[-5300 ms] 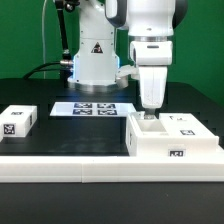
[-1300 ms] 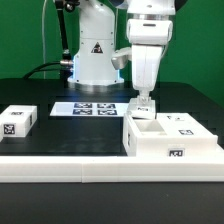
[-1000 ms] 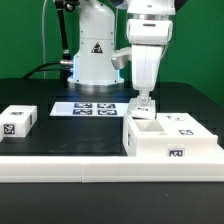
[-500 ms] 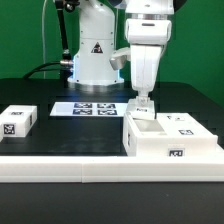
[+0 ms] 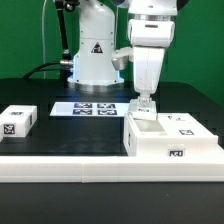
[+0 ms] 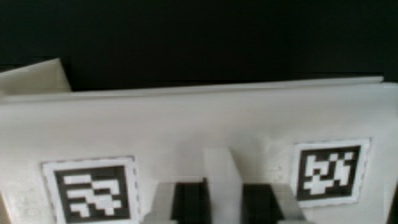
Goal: Assemble cabinet
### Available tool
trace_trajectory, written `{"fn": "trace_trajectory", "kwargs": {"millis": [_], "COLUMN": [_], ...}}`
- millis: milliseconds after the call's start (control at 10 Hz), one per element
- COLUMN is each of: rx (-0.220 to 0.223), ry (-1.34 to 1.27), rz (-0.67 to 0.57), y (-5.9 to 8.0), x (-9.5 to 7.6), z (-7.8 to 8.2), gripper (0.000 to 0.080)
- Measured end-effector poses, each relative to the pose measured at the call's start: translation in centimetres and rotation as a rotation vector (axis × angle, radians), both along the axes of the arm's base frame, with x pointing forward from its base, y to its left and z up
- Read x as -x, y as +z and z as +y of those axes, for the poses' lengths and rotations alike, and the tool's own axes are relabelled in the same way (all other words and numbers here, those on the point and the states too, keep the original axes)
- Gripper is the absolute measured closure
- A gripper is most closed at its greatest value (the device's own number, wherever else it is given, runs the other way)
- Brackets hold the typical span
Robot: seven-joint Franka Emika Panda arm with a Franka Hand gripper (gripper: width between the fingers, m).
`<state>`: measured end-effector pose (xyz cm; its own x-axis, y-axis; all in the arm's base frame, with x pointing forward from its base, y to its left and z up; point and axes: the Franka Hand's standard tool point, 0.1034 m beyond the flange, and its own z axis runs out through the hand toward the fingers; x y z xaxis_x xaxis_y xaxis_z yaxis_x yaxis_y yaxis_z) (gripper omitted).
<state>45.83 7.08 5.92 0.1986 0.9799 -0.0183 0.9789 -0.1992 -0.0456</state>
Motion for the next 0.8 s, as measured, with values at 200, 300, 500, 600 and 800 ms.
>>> {"fn": "trace_trajectory", "kwargs": {"millis": [200,300,500,600,800], "rx": [0.0,0.0,0.004,0.008,0.009], "ry": [0.0,0.0,0.035,0.046,0.062], "rz": [0.0,0.0,0.019,0.033,0.038], "y": [0.0,0.0,0.0,0.01,0.05], "x": [0.0,0.01,0.08,0.09,-0.09], "z": [0.0,-0.01,-0.23,-0.3,-0.27], "gripper": [0.073,0.0729,0.0729,0.0729,0.0729]}}
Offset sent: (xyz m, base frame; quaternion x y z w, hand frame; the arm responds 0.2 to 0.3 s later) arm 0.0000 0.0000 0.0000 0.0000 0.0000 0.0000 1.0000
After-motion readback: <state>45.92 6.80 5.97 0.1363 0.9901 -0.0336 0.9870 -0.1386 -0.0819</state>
